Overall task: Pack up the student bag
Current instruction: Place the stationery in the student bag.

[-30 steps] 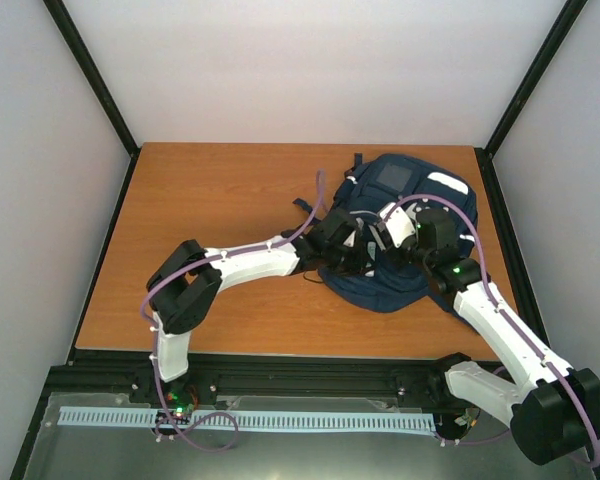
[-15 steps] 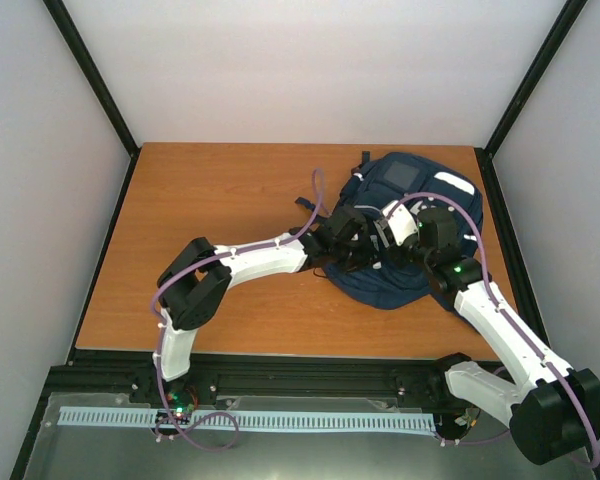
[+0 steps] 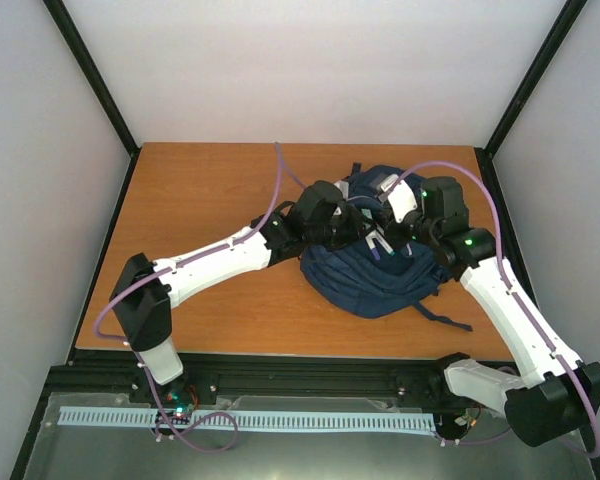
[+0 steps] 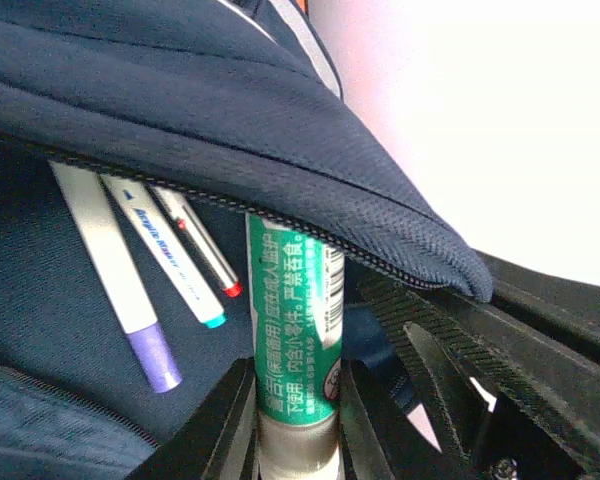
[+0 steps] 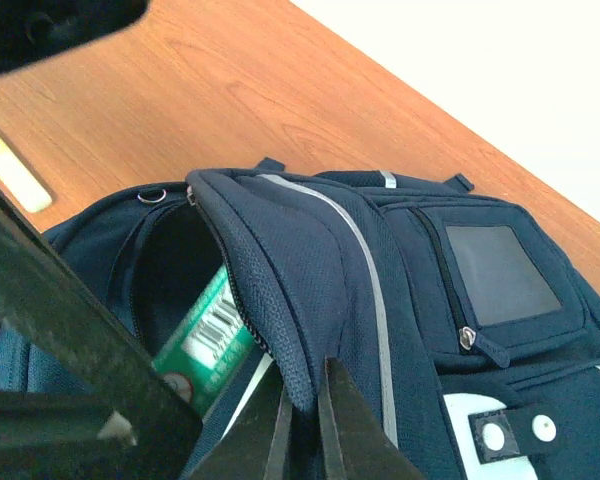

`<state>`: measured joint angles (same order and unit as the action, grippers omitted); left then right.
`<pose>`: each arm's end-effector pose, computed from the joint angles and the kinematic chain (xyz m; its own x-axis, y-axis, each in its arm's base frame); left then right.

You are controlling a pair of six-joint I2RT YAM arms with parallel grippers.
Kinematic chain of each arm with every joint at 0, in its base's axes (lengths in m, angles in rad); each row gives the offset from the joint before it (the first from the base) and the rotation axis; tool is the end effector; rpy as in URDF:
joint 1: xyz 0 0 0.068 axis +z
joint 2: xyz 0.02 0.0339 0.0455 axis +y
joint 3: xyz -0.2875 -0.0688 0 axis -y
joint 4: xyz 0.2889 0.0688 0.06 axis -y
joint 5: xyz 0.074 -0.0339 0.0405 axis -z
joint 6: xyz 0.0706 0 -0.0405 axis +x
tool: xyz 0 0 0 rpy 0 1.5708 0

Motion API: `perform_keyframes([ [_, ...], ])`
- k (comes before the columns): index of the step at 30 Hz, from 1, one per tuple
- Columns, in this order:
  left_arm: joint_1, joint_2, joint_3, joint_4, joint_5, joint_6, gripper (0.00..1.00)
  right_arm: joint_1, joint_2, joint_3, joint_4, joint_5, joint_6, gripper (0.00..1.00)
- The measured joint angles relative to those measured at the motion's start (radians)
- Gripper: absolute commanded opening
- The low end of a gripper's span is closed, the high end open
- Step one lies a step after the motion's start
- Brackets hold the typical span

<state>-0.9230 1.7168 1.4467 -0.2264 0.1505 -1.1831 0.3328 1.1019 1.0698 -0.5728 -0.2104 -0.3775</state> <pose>0.2828 -0.3913 0.3102 -0.9122 -0.3114 -0.2663 0.0620 0.5375 -0.8410 0.2772 0.1114 0.3393 -0.3220 -0.4927 -0.8084 -0.6460 0.7386 -0.1928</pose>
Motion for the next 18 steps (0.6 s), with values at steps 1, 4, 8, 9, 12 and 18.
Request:
perform_keyframes([
  [1, 0.0, -0.004, 0.0, -0.006, 0.001, 0.0, 0.03, 0.001, 0.003, 0.006, -0.001, -0.009, 0.002, 0.03],
  [4, -0.001, -0.003, 0.0, -0.024, 0.0, -0.004, 0.02, 0.003, 0.023, 0.013, -0.013, -0.034, 0.009, 0.03],
  [8, -0.001, -0.003, -0.006, -0.042, 0.0, -0.022, 0.03, 0.003, 0.046, 0.048, -0.062, -0.052, 0.017, 0.03],
  [9, -0.001, -0.003, -0.006, -0.042, -0.001, -0.026, 0.03, 0.003, 0.055, 0.075, -0.084, -0.055, 0.02, 0.03],
  [12, 0.0, 0.004, -0.005, -0.04, -0.006, -0.035, 0.05, 0.003, 0.076, 0.134, -0.111, -0.061, 0.035, 0.03],
  [18, 0.0, 0.082, 0.034, -0.045, -0.01, -0.052, 0.08, 0.003, 0.08, 0.139, -0.114, -0.09, 0.069, 0.03],
])
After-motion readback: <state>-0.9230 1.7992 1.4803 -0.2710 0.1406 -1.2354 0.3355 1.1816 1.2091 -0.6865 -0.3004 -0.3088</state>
